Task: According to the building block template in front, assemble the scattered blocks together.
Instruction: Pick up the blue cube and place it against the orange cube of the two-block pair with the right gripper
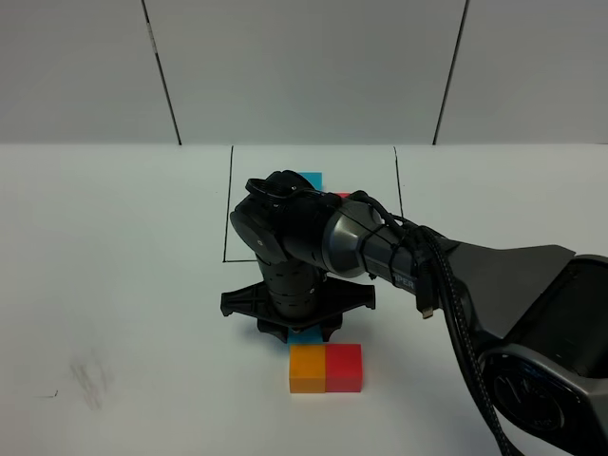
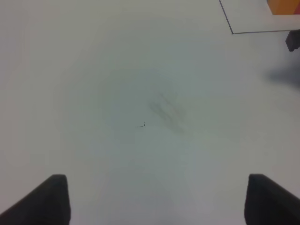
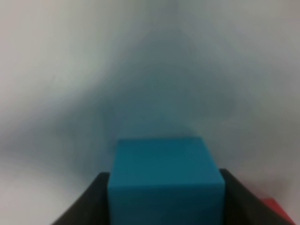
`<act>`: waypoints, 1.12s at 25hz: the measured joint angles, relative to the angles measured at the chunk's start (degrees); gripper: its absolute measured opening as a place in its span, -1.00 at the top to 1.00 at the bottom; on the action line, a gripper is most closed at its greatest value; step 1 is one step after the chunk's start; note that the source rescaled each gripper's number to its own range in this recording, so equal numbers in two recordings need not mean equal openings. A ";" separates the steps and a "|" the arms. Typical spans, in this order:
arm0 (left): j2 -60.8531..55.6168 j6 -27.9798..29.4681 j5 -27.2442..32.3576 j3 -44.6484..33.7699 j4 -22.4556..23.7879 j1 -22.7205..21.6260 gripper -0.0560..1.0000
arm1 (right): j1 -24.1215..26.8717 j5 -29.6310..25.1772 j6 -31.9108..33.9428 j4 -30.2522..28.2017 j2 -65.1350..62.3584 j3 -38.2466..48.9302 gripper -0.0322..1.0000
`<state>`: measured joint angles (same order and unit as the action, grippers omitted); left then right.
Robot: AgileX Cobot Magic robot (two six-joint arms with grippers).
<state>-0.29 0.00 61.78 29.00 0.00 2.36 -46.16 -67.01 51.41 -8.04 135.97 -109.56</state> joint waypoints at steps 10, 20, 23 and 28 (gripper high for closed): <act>0.00 0.00 0.00 0.00 0.00 0.00 -0.34 | 0.00 0.05 -1.90 0.00 0.00 0.00 0.93; 0.00 0.00 0.00 0.00 0.00 0.00 -0.34 | 0.00 -0.11 0.70 0.29 0.00 0.00 0.93; 0.00 0.00 0.00 0.00 0.00 0.00 -0.34 | 0.00 -0.11 1.27 0.37 0.00 0.00 0.93; 0.00 0.00 0.00 0.00 0.00 0.00 -0.34 | 0.00 0.09 2.34 0.72 0.00 0.00 0.93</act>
<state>-0.29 0.00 61.78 29.00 0.00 2.36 -46.16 -66.91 53.75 -7.31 135.97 -109.56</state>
